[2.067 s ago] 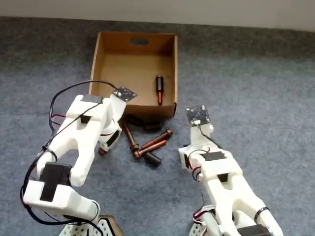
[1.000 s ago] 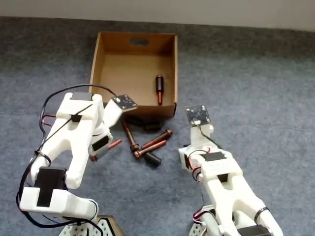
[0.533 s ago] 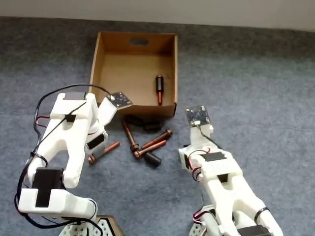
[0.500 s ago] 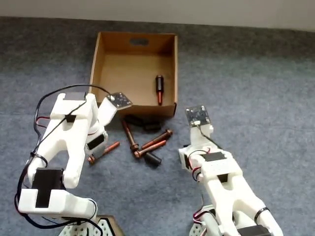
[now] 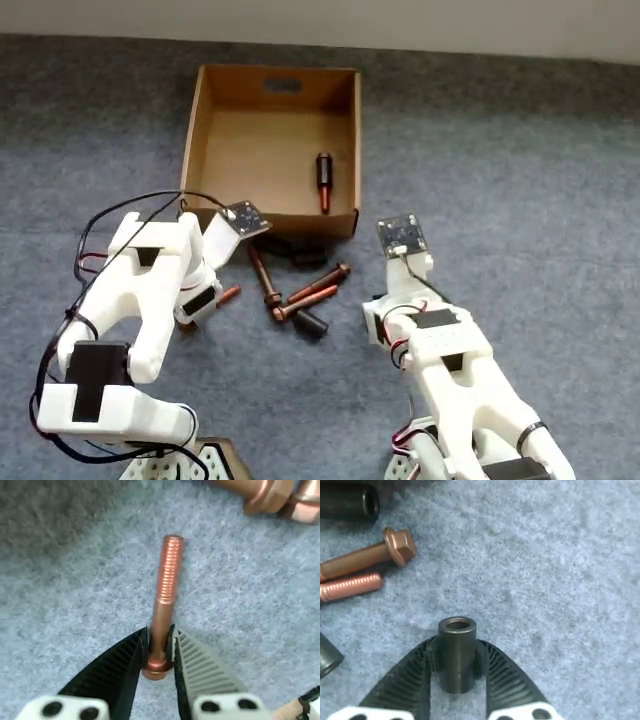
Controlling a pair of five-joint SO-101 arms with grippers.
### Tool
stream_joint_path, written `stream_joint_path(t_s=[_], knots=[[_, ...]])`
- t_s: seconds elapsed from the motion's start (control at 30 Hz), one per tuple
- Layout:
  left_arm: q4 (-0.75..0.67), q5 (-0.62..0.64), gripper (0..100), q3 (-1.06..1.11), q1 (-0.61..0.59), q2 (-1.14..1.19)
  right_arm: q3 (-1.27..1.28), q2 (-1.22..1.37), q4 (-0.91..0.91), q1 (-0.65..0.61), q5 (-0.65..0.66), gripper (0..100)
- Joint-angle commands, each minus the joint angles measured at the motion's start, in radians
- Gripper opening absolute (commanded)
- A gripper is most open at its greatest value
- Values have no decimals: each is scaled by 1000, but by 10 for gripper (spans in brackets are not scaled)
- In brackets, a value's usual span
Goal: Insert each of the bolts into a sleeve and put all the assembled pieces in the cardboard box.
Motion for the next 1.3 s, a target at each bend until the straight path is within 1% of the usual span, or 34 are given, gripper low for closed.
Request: stream_joint_path(t_s=[0.0, 0.1, 0.23, 0.33, 0.43, 0.6, 0.7, 0.77, 0.83, 0.9, 0.97, 1.03, 1.13, 1.2, 1.27], knots=[[11, -69, 18, -35, 18, -47, -2, -25, -16, -7, 14, 5], [100, -166, 9, -119, 45, -41, -2, -25, -16, -7, 14, 5], [209, -338, 9, -248, 54, -38, -2, -25, -16, -7, 14, 5], [224, -425, 9, -280, 67, -35, -2, -25, -16, -7, 14, 5], [222, -437, 11, -285, 87, -7, -2, -25, -16, -7, 14, 5], [222, -439, 19, -300, 81, 122, -2, -25, -16, -7, 14, 5], [232, -431, 101, -354, 59, 191, -2, -25, -16, -7, 14, 5], [249, -391, 158, -390, 44, 219, -2, -25, -16, -7, 14, 5], [264, -345, 157, -437, 28, 225, -2, -25, -16, -7, 14, 5], [298, -338, 157, -483, 13, 223, -2, -25, -16, -7, 14, 5], [348, -333, 157, -542, 4, 223, -2, -25, -16, -7, 14, 5], [410, -301, 152, -596, -2, 222, -2, -25, -16, -7, 14, 5], [477, -178, 103, -624, 27, 223, -2, -25, -16, -7, 14, 5], [503, -35, 79, -601, 59, 223, -2, -25, -16, -7, 14, 5], [488, 133, 79, -561, 81, 223, -2, -25, -16, -7, 14, 5]])
